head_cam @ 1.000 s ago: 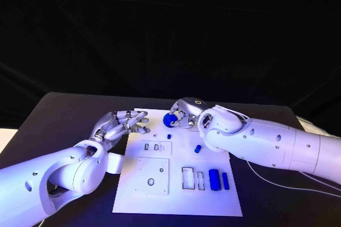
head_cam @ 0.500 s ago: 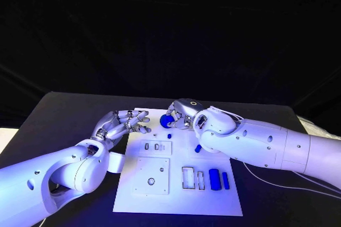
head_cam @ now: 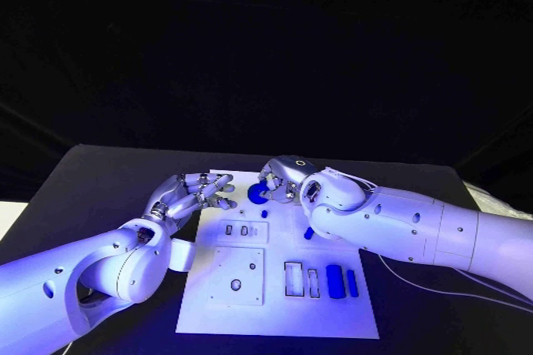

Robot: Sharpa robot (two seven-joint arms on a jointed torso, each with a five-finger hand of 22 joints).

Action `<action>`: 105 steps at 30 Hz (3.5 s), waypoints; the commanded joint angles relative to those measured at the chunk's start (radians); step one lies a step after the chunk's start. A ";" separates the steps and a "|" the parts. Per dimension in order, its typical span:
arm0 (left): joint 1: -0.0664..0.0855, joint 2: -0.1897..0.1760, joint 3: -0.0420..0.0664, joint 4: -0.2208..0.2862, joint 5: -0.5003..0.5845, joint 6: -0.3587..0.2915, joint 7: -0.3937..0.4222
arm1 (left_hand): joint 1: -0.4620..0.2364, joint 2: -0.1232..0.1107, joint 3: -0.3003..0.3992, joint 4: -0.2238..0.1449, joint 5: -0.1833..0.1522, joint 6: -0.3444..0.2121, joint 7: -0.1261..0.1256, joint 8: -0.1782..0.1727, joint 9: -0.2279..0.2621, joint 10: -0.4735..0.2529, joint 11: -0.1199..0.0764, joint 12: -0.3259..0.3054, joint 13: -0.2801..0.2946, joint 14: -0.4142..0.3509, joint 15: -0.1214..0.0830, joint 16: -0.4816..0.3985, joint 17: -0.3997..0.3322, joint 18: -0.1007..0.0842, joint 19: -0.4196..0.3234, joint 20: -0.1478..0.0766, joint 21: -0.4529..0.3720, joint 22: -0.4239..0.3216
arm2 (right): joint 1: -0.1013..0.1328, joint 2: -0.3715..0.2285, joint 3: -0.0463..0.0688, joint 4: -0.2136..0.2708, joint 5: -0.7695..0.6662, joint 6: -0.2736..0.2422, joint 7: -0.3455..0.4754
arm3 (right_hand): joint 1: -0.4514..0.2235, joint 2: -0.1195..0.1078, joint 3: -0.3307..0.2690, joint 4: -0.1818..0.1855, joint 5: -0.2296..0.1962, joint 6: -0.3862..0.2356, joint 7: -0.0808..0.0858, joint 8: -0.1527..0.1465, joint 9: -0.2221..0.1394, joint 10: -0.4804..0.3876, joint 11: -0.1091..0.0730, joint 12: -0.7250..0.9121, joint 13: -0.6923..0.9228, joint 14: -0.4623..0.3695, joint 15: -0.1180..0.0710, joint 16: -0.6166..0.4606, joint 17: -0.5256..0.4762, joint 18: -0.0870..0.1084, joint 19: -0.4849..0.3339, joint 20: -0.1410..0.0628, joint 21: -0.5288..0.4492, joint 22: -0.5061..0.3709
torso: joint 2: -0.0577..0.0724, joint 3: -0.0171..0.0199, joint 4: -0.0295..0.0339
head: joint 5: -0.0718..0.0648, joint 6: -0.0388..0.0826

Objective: Assemble the parts on the task board

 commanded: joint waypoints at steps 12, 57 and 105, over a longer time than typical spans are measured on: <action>0.001 0.001 0.000 0.000 0.000 0.020 0.007 | 0.009 -0.003 0.002 -0.006 -0.003 -0.001 0.004 -0.007 0.000 -0.008 0.001 -0.006 -0.001 -0.005 0.002 0.006 0.001 0.019 -0.005 0.000 0.003 0.001 | -0.001 -0.031 0.000 0.033 -0.003 -0.019 0.015 | -0.023 -0.019 -0.019 0.033 0.017 -0.010 0.001 -0.004 -0.001 -0.009 0.003 -0.008 -0.004 0.071 0.011 0.005 0.095 -0.016 0.000 0.016 0.008 0.007 | 0.000 0.0007 0.0000 | 0.001 -0.002; -0.007 0.020 -0.001 -0.028 -0.005 0.023 0.006 | 0.012 -0.003 0.004 -0.008 -0.004 -0.001 0.004 -0.008 0.000 -0.008 0.002 -0.007 -0.002 -0.009 0.002 0.008 0.004 0.019 -0.006 0.000 0.004 0.002 | -0.048 -0.356 0.005 -0.009 0.507 -0.019 0.482 | 0.063 -0.032 -0.011 -0.045 -0.018 -0.021 0.005 -0.005 -0.005 0.006 0.005 0.038 0.045 0.071 0.013 0.009 0.107 -0.018 -0.001 0.018 0.016 0.018 | -0.011 0.0737 -0.0563 | 0.024 0.002; -0.009 0.021 -0.001 -0.035 -0.005 0.027 0.005 | 0.009 -0.002 0.003 -0.006 -0.004 -0.001 0.005 -0.008 0.000 -0.007 0.003 -0.008 -0.002 -0.014 0.003 0.010 0.007 0.018 -0.009 0.001 0.004 0.002 | -0.074 -0.303 0.006 -0.103 0.509 0.043 0.479 | 0.072 0.028 -0.012 -0.066 -0.057 0.064 -0.009 0.037 0.008 0.018 -0.007 0.054 0.061 0.072 0.004 0.009 0.110 -0.018 -0.001 0.012 0.019 0.024 | -0.009 0.0697 -0.0573 | 0.023 -0.011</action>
